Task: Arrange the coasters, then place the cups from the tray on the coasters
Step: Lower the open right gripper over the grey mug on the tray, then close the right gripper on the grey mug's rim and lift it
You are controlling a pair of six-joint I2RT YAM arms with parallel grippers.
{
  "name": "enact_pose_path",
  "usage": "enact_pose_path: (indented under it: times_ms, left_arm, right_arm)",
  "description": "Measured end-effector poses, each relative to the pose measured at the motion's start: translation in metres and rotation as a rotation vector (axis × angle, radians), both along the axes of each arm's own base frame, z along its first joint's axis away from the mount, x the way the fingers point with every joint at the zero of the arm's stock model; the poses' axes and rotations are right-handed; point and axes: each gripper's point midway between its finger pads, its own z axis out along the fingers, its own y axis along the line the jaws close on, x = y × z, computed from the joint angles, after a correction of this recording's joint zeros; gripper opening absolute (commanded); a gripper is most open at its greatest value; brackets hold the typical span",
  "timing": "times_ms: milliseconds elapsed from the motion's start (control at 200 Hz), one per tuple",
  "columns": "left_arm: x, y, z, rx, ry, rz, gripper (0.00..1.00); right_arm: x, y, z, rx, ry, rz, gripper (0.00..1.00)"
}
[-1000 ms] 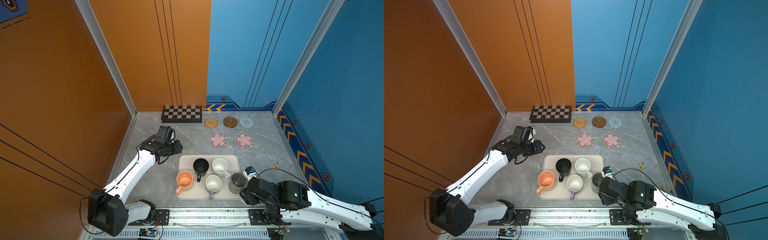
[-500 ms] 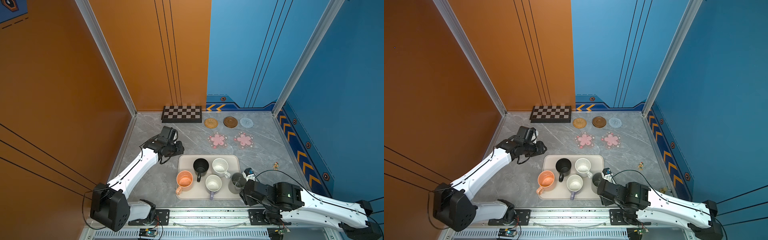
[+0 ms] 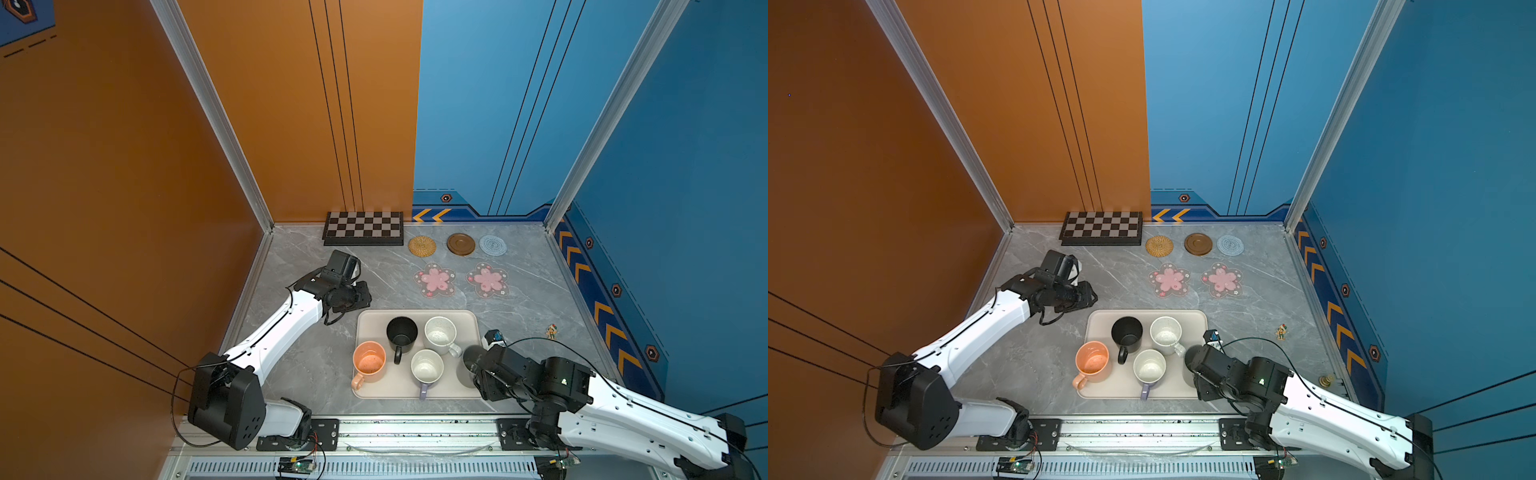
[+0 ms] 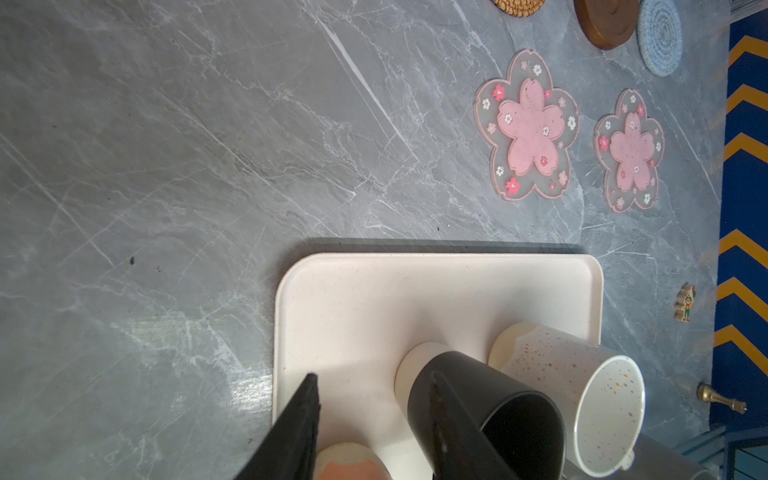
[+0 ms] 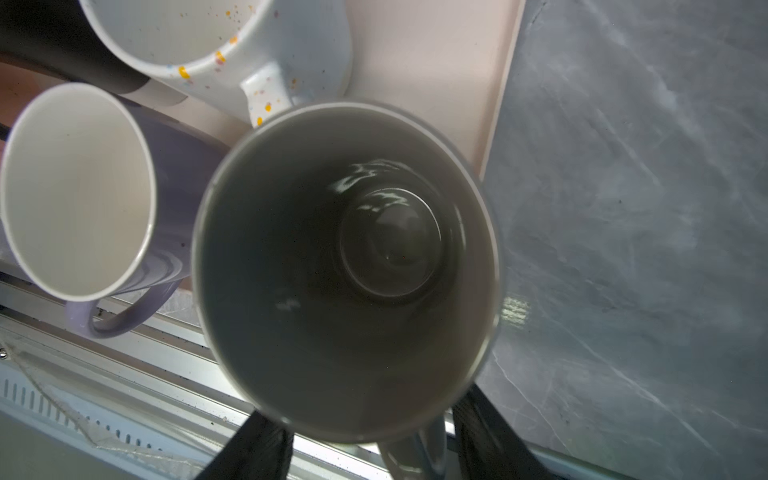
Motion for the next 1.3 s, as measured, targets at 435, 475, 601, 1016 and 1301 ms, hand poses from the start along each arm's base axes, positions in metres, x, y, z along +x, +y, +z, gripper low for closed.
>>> enact_pose_path:
  times_ms: [435, 475, 601, 1016, 1301]
  left_arm:
    - [0.0, 0.001, 0.0, 0.004, -0.001, 0.002, 0.44]
    - [0.0, 0.001, 0.0, 0.005, -0.002, 0.002, 0.44]
    - [0.0, 0.0, 0.0, 0.009, -0.004, 0.001, 0.44]
    - [0.0, 0.0, 0.0, 0.012, -0.005, 0.001, 0.44]
    - [-0.001, -0.001, 0.0, 0.012, -0.005, -0.003, 0.44]
  right_arm:
    - [-0.004, -0.001, -0.019, -0.072, 0.077, 0.03, 0.19]
    - [-0.003, 0.001, -0.018, -0.061, 0.074, 0.029, 0.14]
    - [-0.001, 0.002, -0.016, -0.039, 0.064, 0.013, 0.0]
    - [0.0, 0.004, -0.016, -0.013, 0.057, -0.006, 0.0]
    - [0.005, 0.001, -0.014, -0.002, 0.048, -0.052, 0.0]
